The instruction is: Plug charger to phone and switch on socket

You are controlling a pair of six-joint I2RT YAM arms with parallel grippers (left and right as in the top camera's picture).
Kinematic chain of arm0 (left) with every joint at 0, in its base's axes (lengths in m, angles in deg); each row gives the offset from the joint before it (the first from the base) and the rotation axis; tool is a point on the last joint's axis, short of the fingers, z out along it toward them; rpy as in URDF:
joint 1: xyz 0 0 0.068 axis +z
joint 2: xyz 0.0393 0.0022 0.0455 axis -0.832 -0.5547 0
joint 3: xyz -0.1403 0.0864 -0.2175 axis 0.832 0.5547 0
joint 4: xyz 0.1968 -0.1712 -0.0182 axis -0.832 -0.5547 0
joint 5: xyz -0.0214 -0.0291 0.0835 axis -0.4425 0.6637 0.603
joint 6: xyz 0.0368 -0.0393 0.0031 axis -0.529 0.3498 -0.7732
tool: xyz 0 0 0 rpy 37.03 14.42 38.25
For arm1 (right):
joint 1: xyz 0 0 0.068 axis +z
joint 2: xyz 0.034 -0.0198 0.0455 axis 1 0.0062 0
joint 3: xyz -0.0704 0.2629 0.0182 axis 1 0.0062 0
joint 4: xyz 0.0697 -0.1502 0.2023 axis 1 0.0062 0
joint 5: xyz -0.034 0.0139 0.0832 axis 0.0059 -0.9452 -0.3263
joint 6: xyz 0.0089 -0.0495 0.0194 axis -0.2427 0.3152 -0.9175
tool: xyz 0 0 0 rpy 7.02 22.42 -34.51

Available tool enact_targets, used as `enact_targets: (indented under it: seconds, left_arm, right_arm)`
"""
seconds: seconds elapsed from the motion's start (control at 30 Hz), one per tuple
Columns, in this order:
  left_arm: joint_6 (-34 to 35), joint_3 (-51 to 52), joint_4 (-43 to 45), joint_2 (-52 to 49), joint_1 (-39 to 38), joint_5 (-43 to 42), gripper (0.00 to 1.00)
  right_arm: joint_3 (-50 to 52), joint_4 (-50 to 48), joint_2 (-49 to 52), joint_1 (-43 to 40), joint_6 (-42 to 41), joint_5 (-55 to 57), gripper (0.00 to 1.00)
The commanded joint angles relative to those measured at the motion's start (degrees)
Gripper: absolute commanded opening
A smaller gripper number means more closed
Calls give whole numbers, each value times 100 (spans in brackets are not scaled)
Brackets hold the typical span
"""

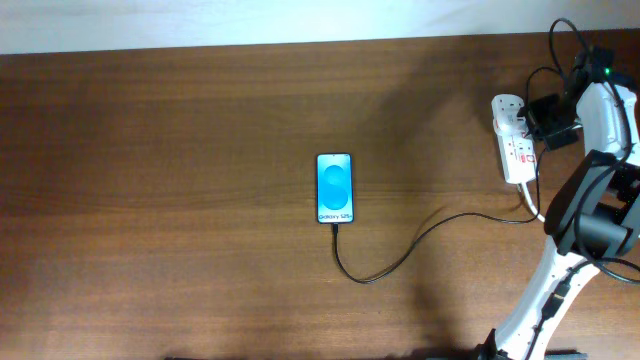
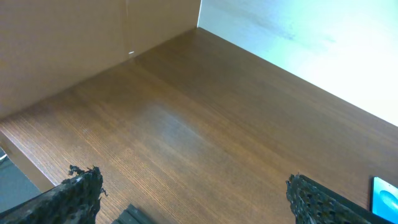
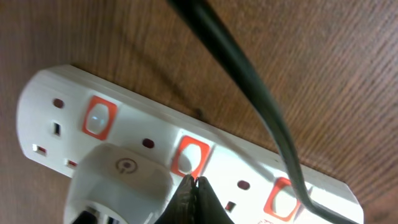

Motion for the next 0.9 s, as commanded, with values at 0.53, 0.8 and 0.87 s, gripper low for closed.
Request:
enact_targets:
  seconds: [0.53,0.8,0.87]
  left_arm:
    - [48,4,-2,68,28,81,99]
    - [48,4,-2,68,28,81,99]
    - [48,4,-2,68,28,81,99]
  right_arm:
    - [-118,-20,590,136,173,-42,4]
    - [-118,50,669,332,210,52,4]
    - [-118,92,782,330,212,28,4]
